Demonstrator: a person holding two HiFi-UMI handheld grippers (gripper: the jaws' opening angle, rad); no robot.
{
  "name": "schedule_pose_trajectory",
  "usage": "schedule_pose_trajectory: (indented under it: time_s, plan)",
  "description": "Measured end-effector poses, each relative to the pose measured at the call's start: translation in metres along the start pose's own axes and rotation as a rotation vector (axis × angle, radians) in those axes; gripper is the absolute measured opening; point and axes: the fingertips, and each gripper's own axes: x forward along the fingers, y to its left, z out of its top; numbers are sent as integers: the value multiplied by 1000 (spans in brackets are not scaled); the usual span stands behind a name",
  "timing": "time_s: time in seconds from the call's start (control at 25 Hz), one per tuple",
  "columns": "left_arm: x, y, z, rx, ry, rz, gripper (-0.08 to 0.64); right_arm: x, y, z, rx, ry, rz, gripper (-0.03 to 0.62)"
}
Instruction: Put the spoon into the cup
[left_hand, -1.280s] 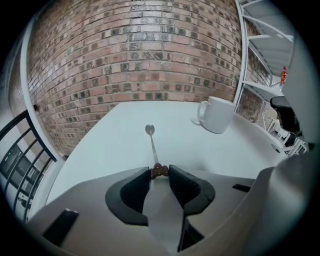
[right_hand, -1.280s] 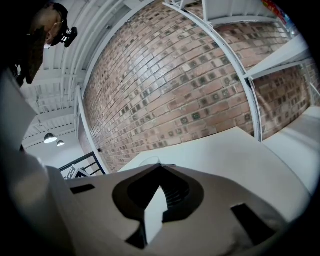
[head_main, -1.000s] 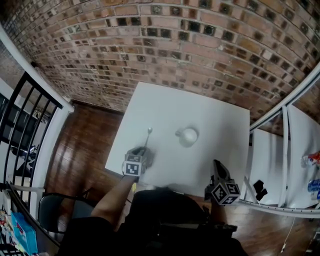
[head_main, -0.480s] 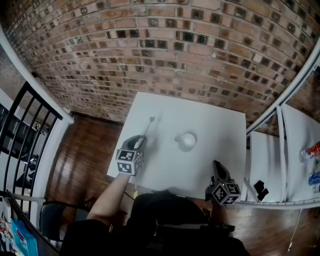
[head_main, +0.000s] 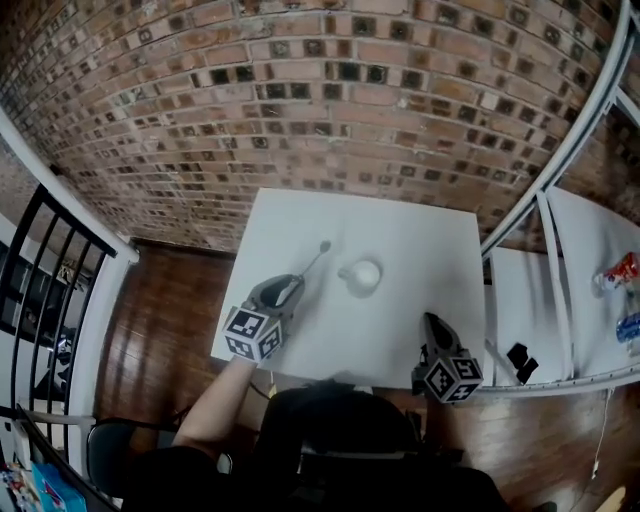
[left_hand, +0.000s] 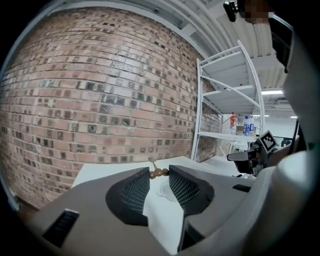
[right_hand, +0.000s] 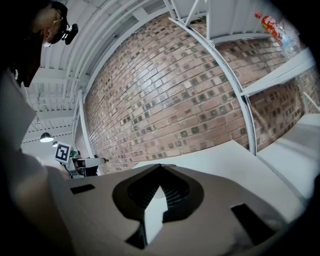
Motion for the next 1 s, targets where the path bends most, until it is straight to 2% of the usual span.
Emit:
schedule_pose_trajectory:
  time_s: [0.16,0.36,0.64,1.0]
  plan:
    - [9,-36,-17,98,42,-104,124,-7,-3,-9,9,13,-12,5]
    - [24,-67,-32,114,83,-191,124,-18,-7,-17,24,13,-31,5]
    - [46,-75,-36,138,125,-214,124,-30,-13,-20,45,11,-61,5]
    - [61,-70,-47,85,162,-224,123,-41,-33,-21,74,0,-124,5]
